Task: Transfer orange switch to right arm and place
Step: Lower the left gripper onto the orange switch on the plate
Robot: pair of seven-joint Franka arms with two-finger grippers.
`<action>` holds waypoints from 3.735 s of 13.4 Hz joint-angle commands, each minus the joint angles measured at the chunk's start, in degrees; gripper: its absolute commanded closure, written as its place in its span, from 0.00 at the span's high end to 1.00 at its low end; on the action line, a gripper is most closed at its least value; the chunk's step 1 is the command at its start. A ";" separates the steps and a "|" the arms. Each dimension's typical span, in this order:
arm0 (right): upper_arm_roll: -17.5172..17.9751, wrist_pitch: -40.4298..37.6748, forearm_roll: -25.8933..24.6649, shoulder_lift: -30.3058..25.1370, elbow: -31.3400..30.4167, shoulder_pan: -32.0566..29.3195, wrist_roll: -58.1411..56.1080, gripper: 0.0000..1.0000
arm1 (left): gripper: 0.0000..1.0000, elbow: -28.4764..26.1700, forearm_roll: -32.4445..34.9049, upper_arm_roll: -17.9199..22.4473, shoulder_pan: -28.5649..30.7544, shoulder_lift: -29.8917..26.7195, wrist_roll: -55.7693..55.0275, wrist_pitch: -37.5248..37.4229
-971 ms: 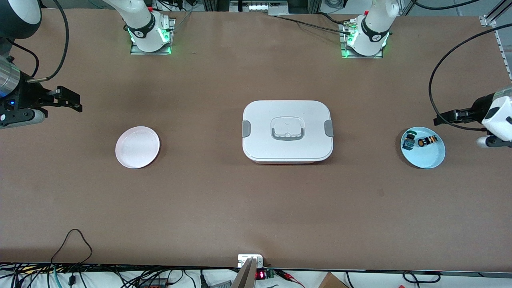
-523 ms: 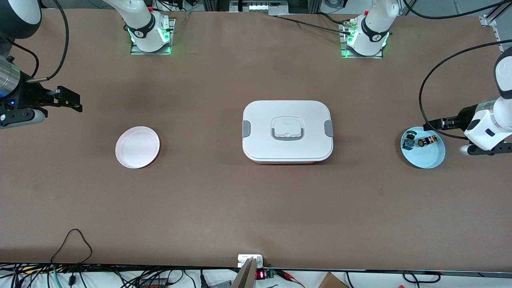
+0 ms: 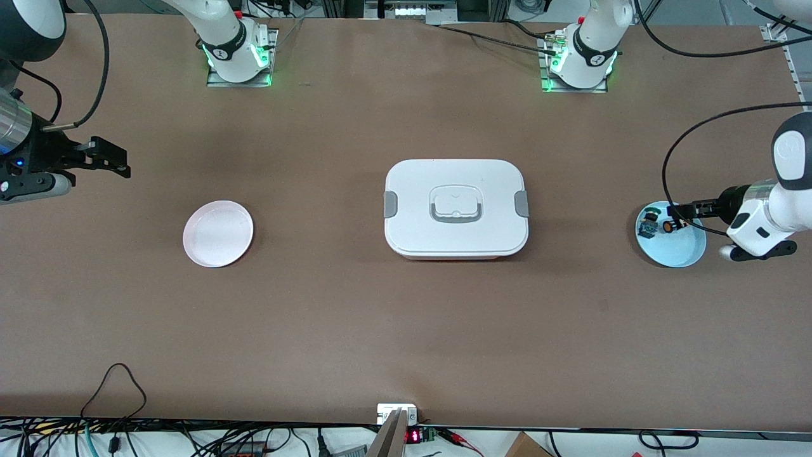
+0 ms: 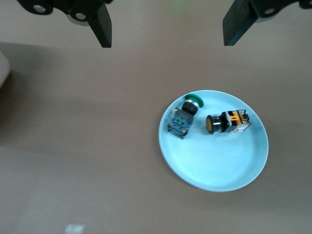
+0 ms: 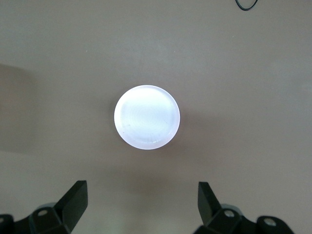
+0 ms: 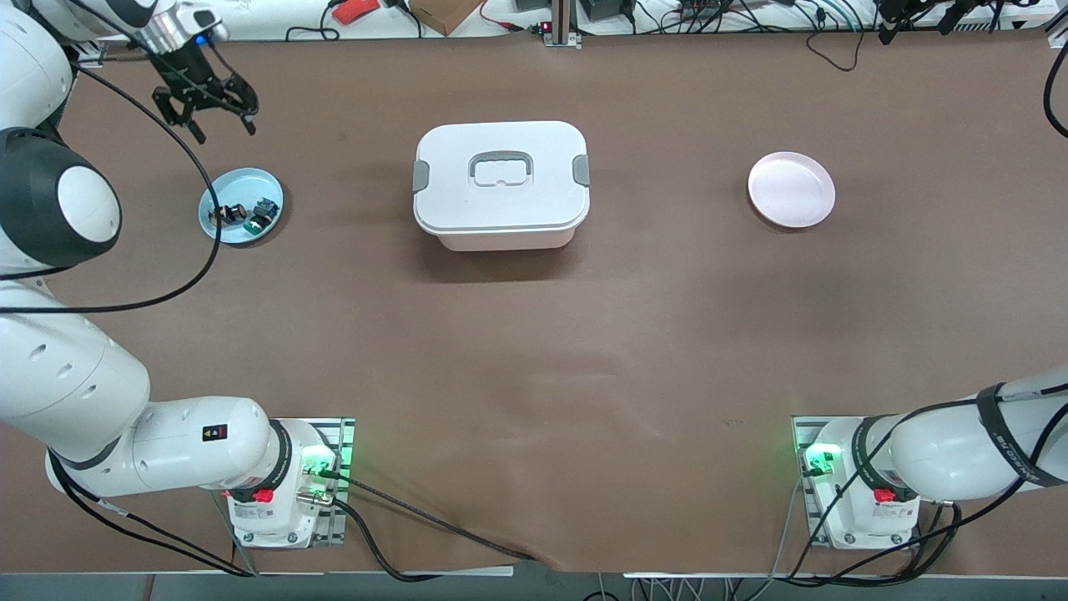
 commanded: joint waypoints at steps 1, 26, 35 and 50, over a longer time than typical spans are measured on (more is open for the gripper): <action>0.19 -1.01 0.10 0.23 1.05 -0.31 -0.03 1.00 | 1.00 -1.71 1.56 -0.18 1.92 2.67 3.85 4.56; 0.45 -0.22 0.19 0.23 1.05 0.39 -0.03 1.00 | 1.00 -20.61 -1.24 -0.18 10.97 5.49 20.13 39.03; 0.63 0.05 0.36 0.32 1.05 0.31 -0.03 1.00 | 1.00 -20.44 -2.64 -0.18 11.15 6.63 18.65 39.21; 0.45 0.40 0.45 0.32 1.05 -0.05 -0.03 1.00 | 1.00 -20.52 -2.56 -0.18 11.06 8.65 17.23 43.52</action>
